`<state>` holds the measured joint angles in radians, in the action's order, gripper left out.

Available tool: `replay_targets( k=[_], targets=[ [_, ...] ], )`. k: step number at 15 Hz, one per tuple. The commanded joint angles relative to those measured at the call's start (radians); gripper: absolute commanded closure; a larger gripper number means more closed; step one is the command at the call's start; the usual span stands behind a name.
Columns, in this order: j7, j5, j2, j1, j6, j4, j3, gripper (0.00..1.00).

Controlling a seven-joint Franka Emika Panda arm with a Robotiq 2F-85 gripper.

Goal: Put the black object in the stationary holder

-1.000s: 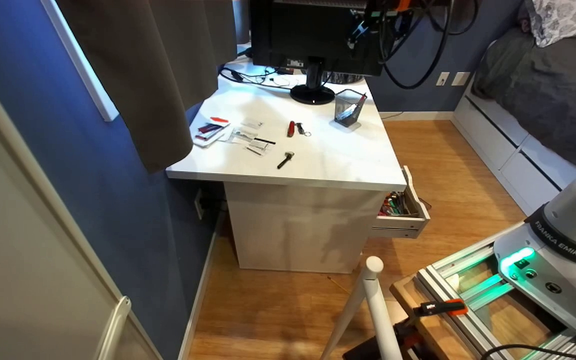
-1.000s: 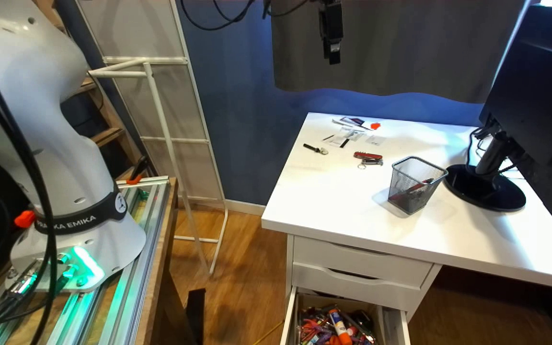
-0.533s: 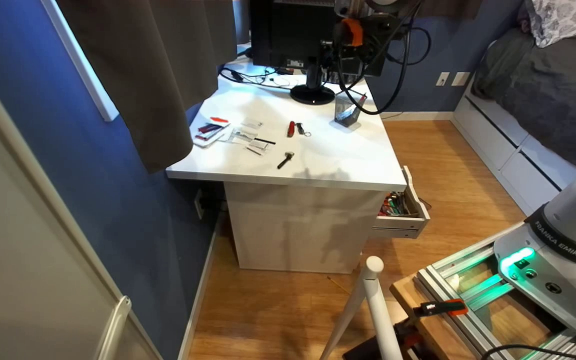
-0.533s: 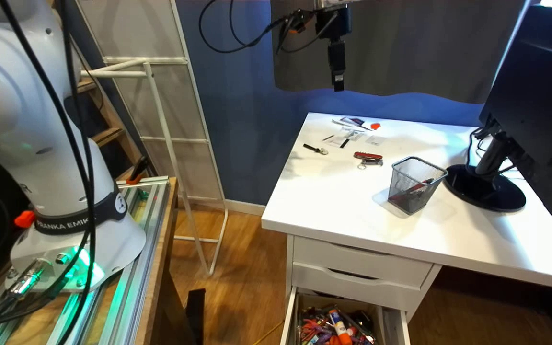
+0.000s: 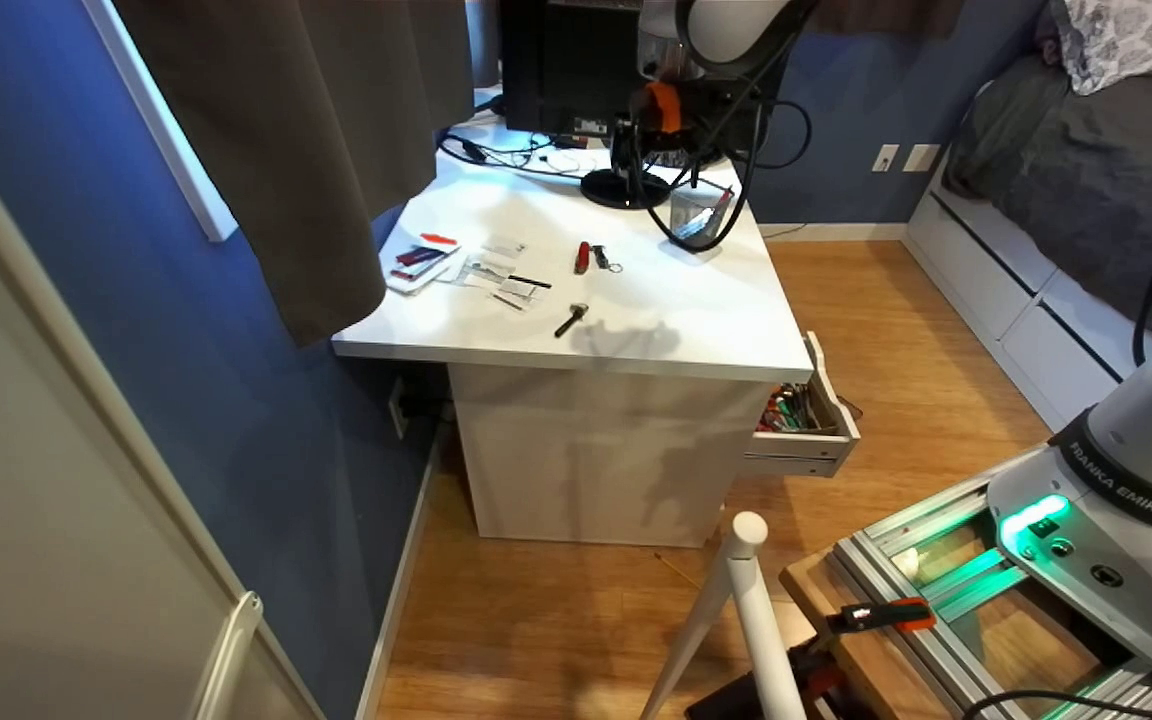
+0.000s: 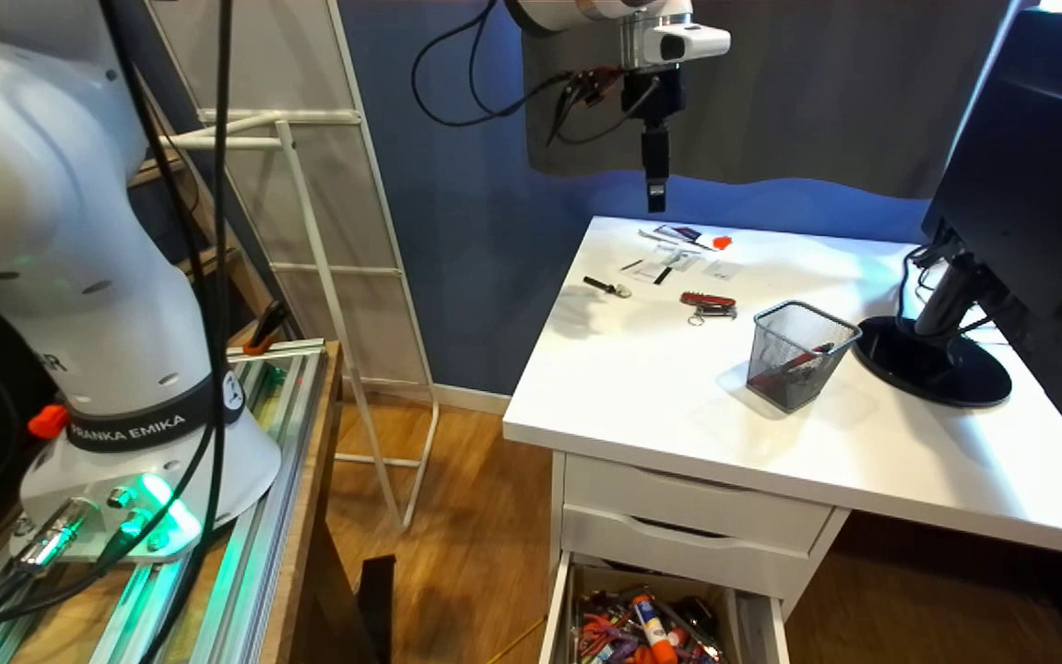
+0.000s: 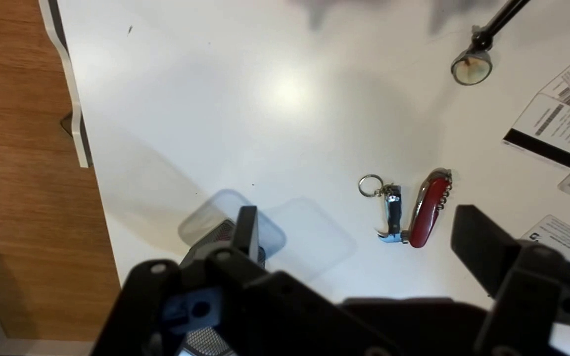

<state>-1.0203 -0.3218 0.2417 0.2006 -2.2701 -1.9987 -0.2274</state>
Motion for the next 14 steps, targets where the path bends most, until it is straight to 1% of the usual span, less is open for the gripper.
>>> replay_targets(
  k=[1, 4, 6, 9, 14],
  targets=[
    [0.009, 0.013, -0.002, 0.037, 0.0, 0.003, 0.039, 0.0],
    [0.009, 0.013, -0.002, 0.037, 0.0, 0.007, 0.039, 0.0],
    [0.026, 0.003, 0.038, 0.038, -0.026, 0.028, 0.056, 0.0],
    [0.065, 0.005, 0.11, 0.043, -0.025, 0.065, 0.081, 0.0],
    [0.14, 0.033, 0.24, 0.055, -0.069, 0.154, 0.116, 0.0]
  ],
)
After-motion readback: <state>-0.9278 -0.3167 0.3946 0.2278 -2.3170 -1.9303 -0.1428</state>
